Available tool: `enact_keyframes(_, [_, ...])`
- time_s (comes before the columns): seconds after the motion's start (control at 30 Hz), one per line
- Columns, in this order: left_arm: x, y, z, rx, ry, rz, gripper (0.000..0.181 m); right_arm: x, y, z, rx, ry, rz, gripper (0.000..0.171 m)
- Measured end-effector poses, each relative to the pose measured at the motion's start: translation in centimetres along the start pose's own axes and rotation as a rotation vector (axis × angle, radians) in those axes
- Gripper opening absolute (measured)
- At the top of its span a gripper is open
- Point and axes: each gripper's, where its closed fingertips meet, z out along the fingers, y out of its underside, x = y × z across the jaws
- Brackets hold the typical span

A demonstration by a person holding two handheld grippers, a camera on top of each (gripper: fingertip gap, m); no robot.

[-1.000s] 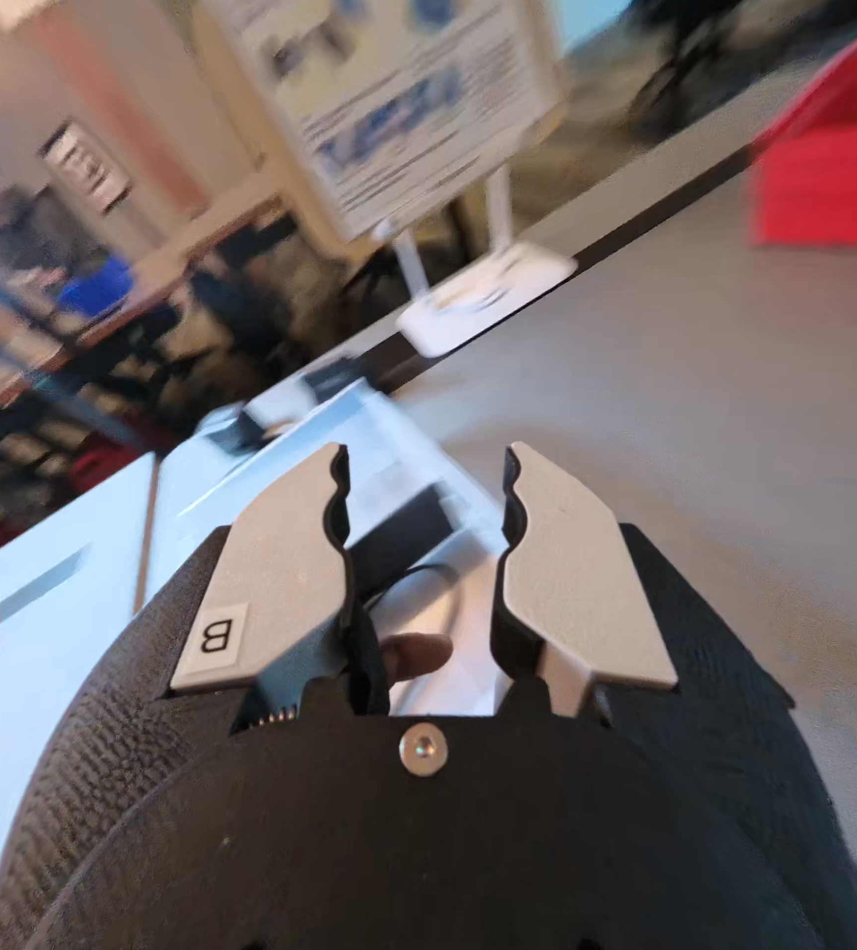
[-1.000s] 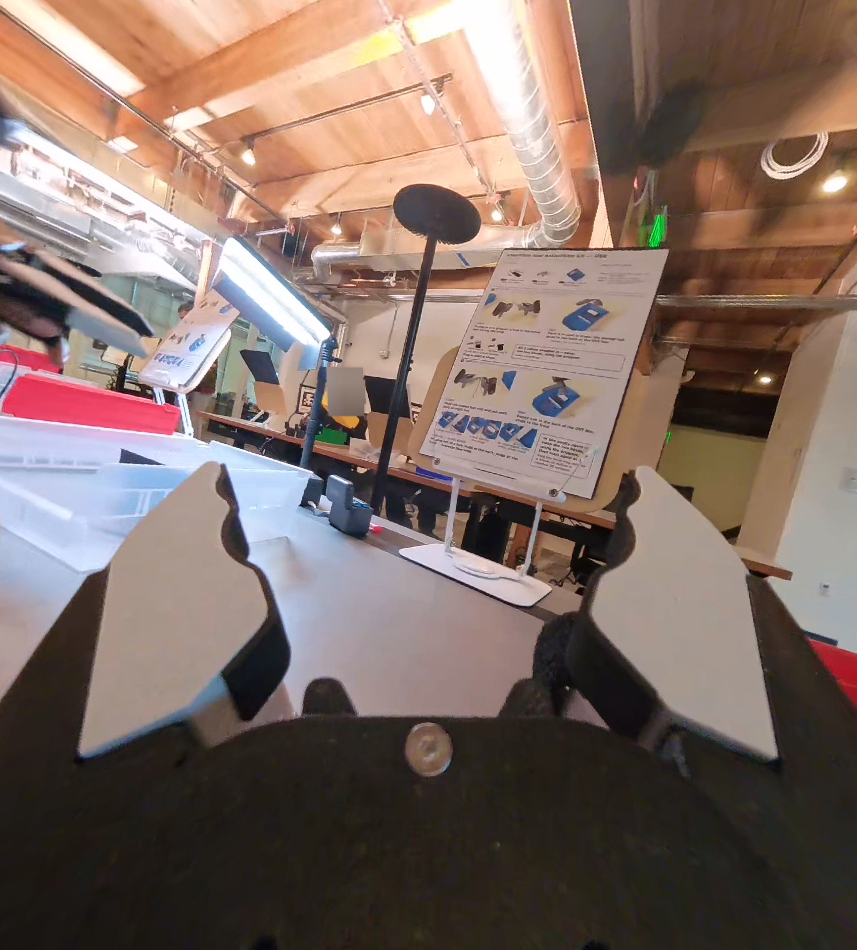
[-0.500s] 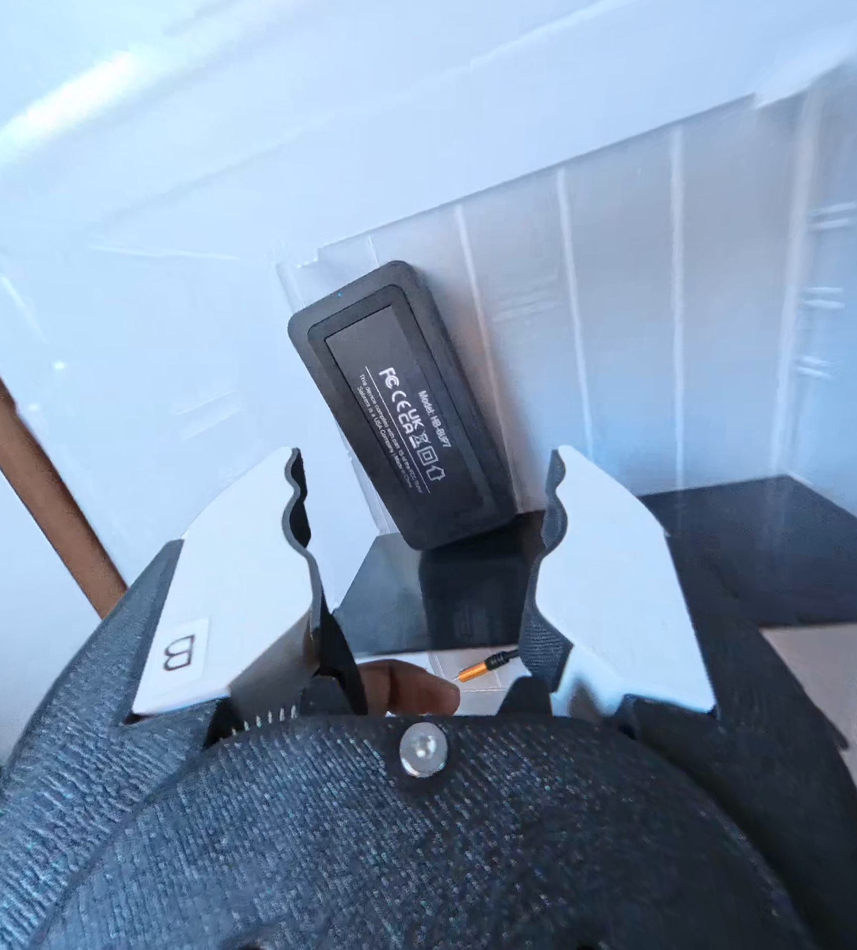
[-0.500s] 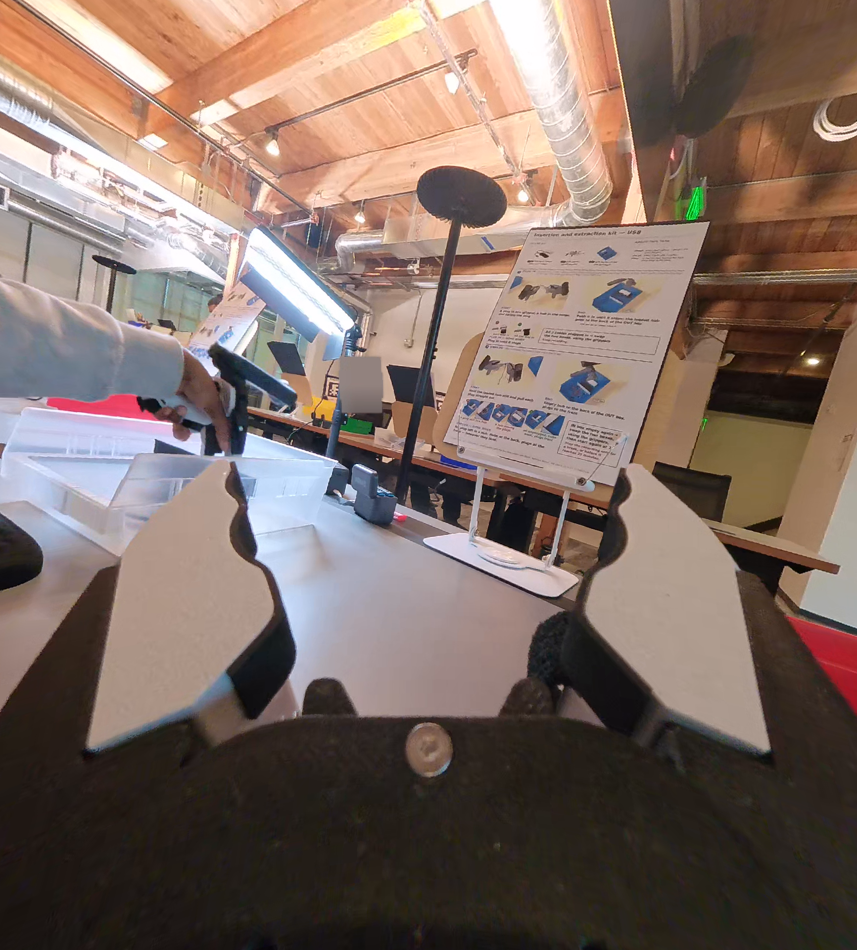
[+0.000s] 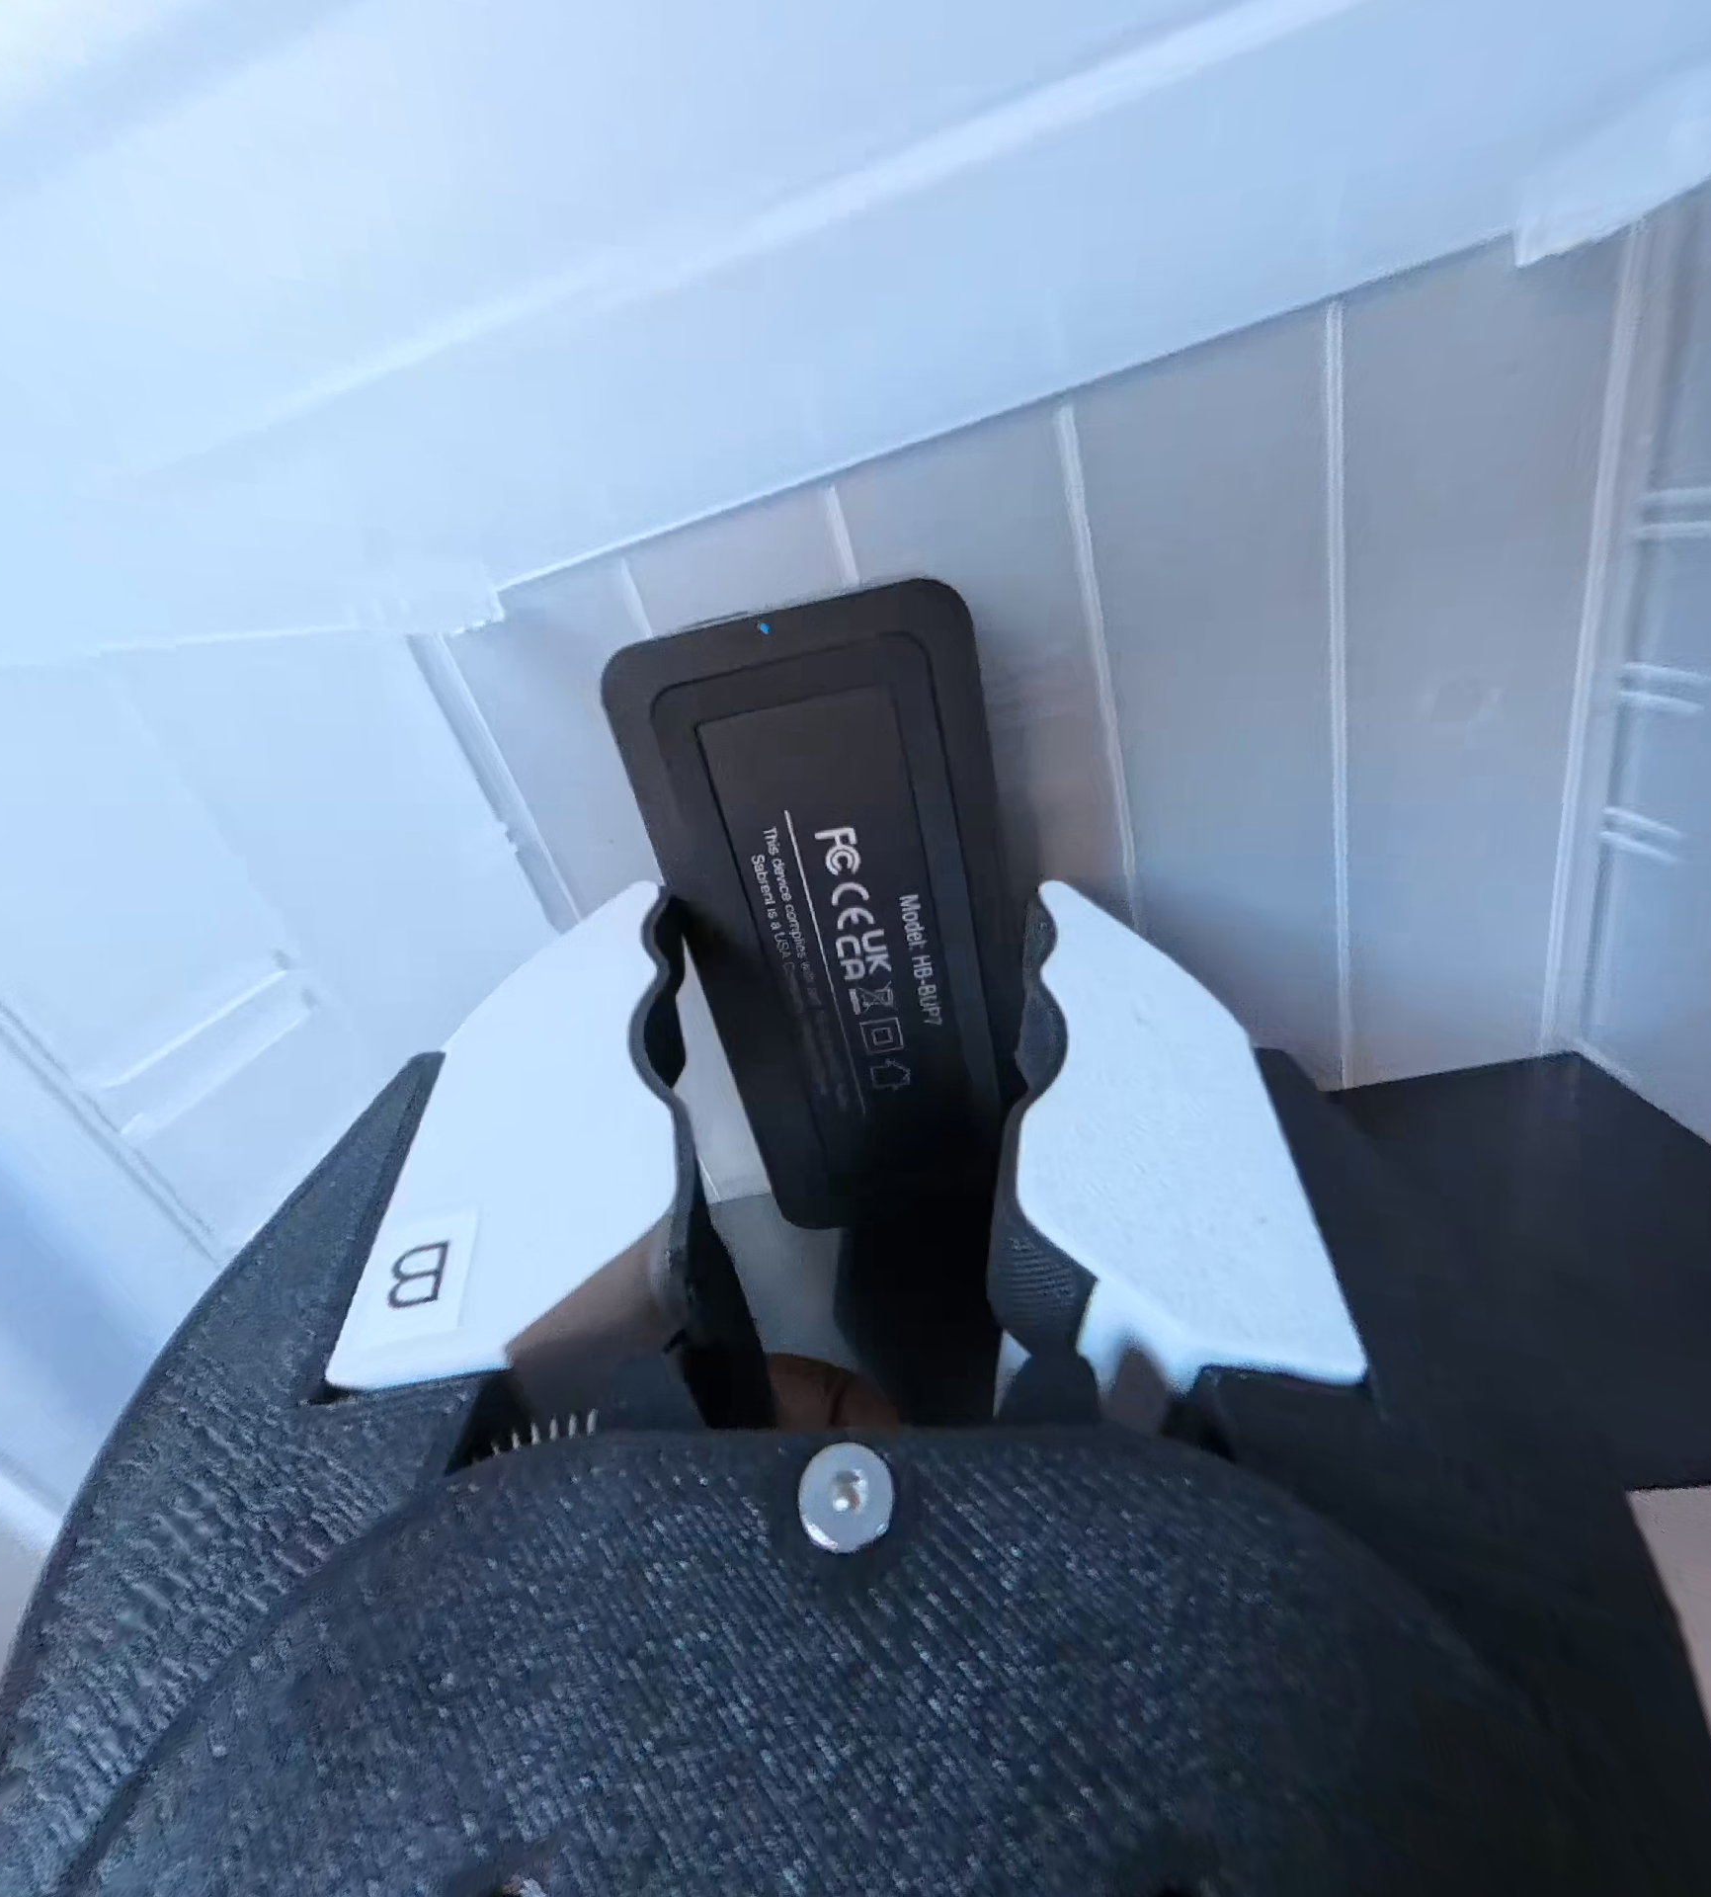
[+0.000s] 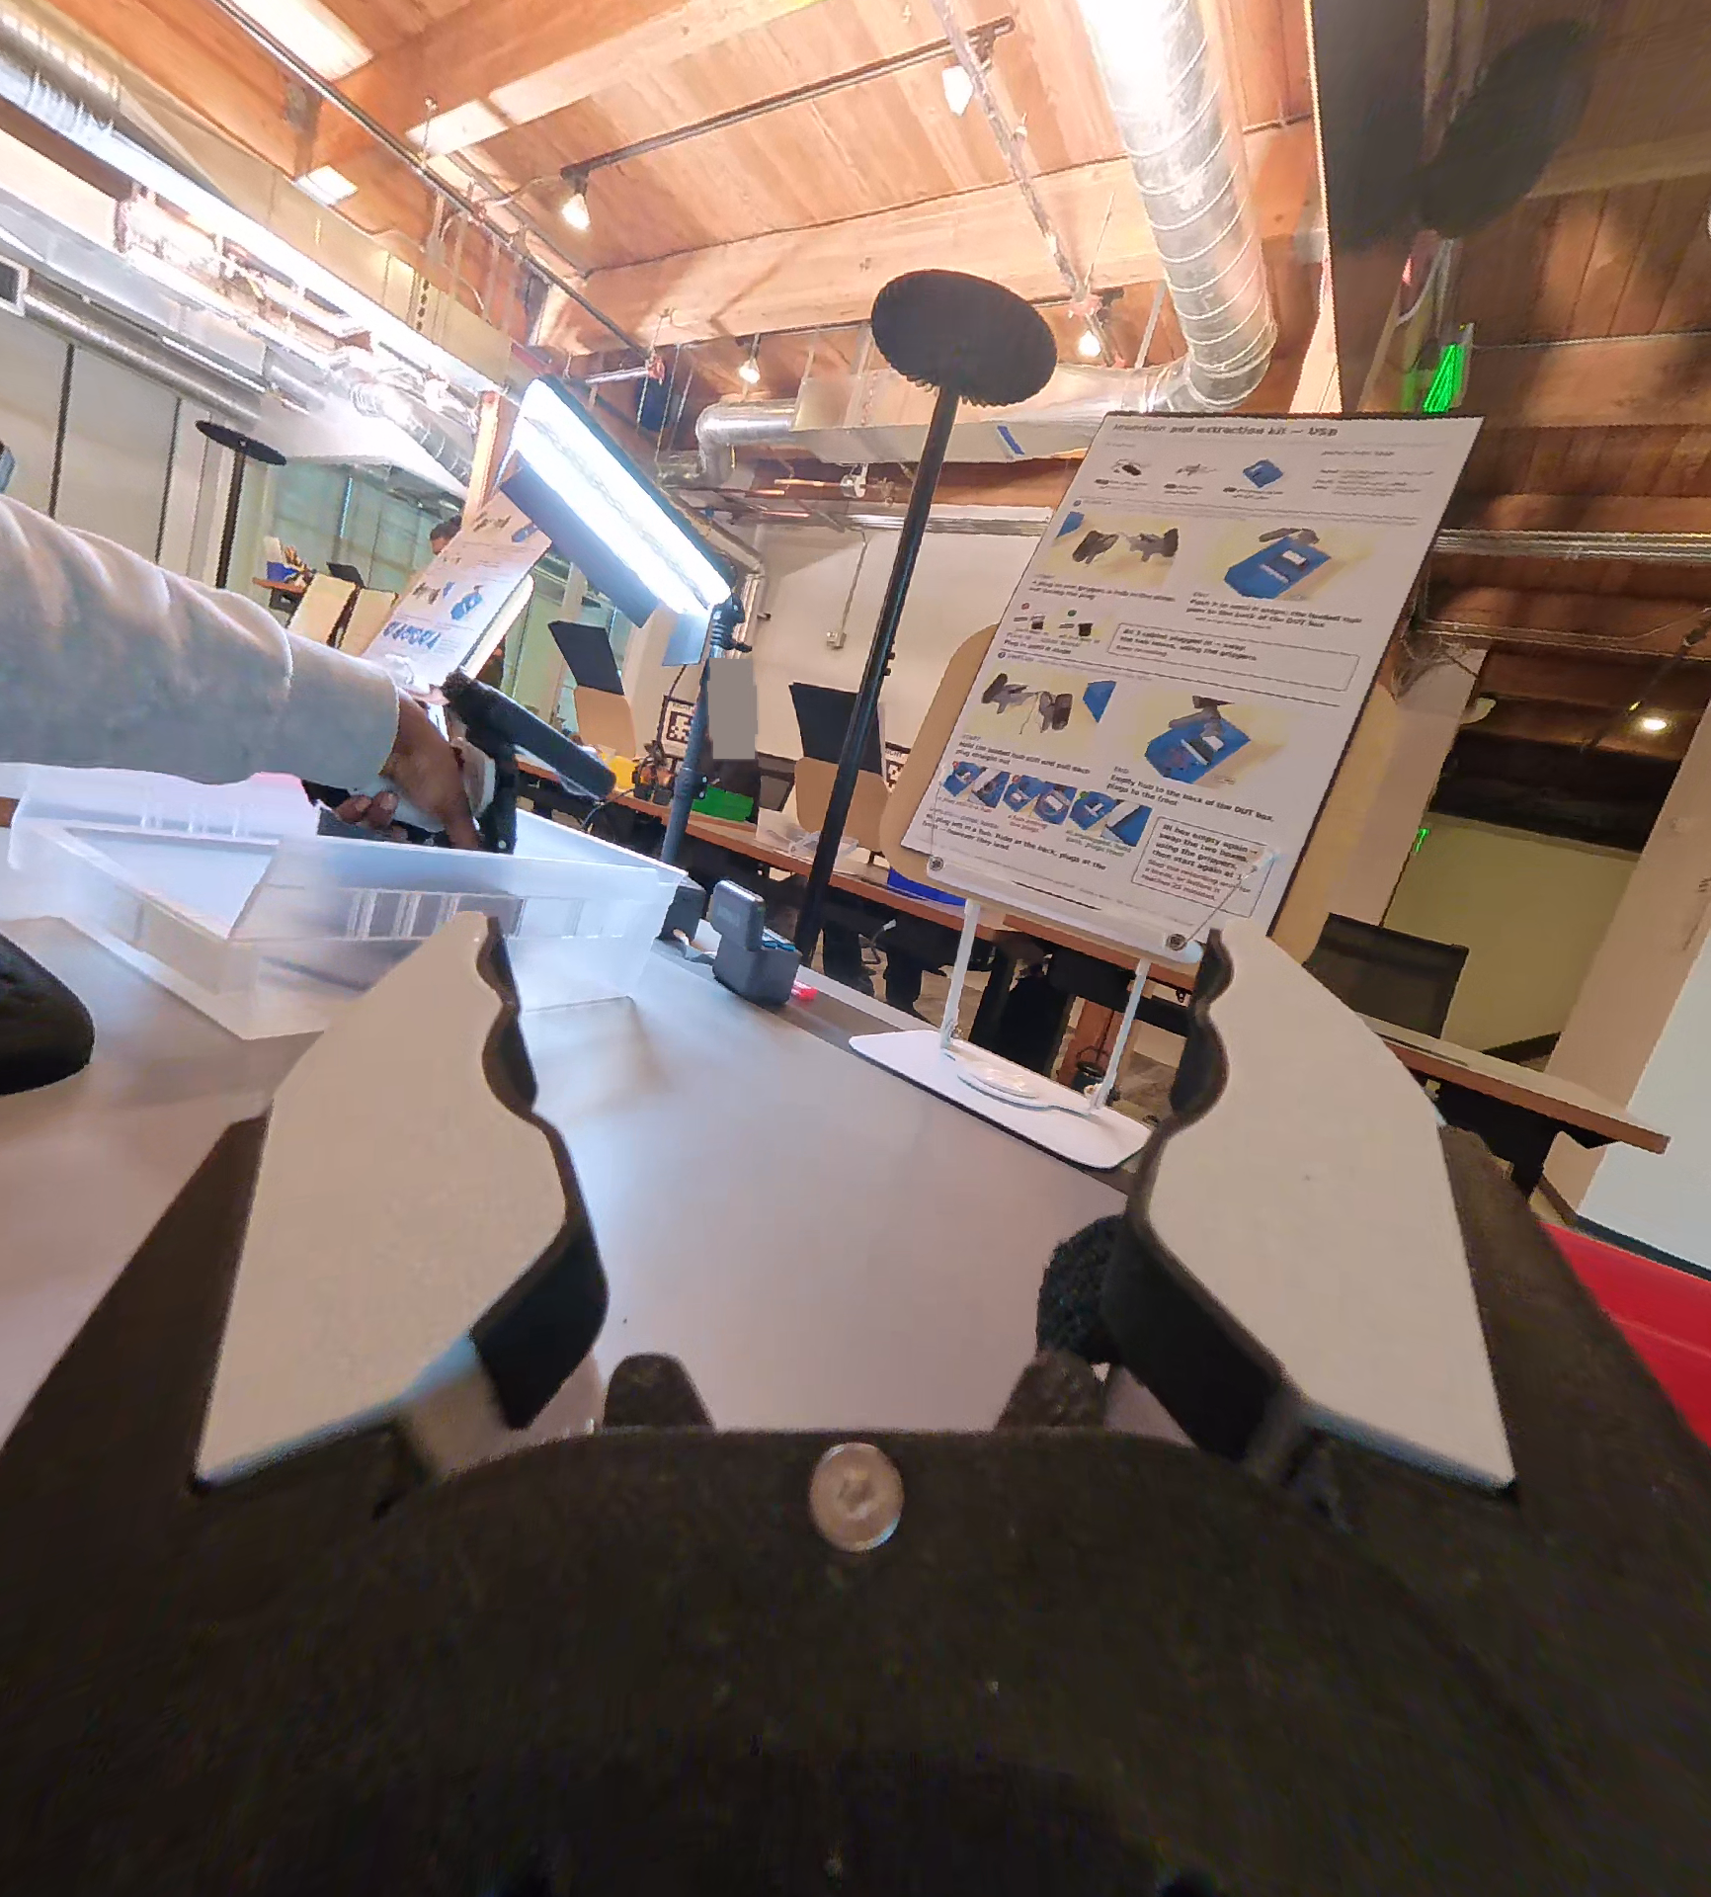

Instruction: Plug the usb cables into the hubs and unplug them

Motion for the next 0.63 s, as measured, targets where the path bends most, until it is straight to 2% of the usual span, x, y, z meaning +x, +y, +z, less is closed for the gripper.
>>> enact_keyframes(0.03, [0.3,0.1,-0.1,0.002,0.000,0.044,0.064,0.0,0.1,0.0,-0.004,-0.001,-0.004,0.123])
enact_keyframes(0.1, [0.8,0.1,-0.5,0.034,0.010,0.093,0.065,0.0,0.1,0.0,-0.003,-0.003,0.005,0.123])
enact_keyframes(0.2, [2.1,-1.4,-3.5,0.256,0.082,0.098,0.065,0.1,-0.1,-0.1,0.009,-0.010,0.045,0.122])
enact_keyframes(0.3, [3.5,-2.4,-9.3,0.601,0.121,0.120,0.064,0.1,-0.4,-0.1,0.029,-0.012,0.074,0.122])
enact_keyframes(0.37, [5.6,-2.1,-14.7,0.922,0.158,0.164,0.062,0.1,-0.6,-0.2,0.038,-0.017,0.095,0.122])
enact_keyframes(0.43, [9.7,0.4,-20.1,1.194,0.349,0.193,0.061,0.1,-0.7,-0.2,0.048,-0.024,0.122,0.120])
enact_keyframes(0.5, [14.6,4.8,-24.7,1.391,0.617,0.255,0.061,0.0,-0.8,-0.2,0.054,-0.034,0.146,0.120])
enact_keyframes(0.57, [19.1,10.1,-28.1,1.522,0.940,0.312,0.061,-0.2,-0.9,-0.2,0.060,-0.049,0.169,0.119])
enact_keyframes(0.63, [23.3,15.7,-30.0,1.580,1.324,0.359,0.061,-0.6,-1.2,-0.2,0.074,-0.076,0.208,0.118])
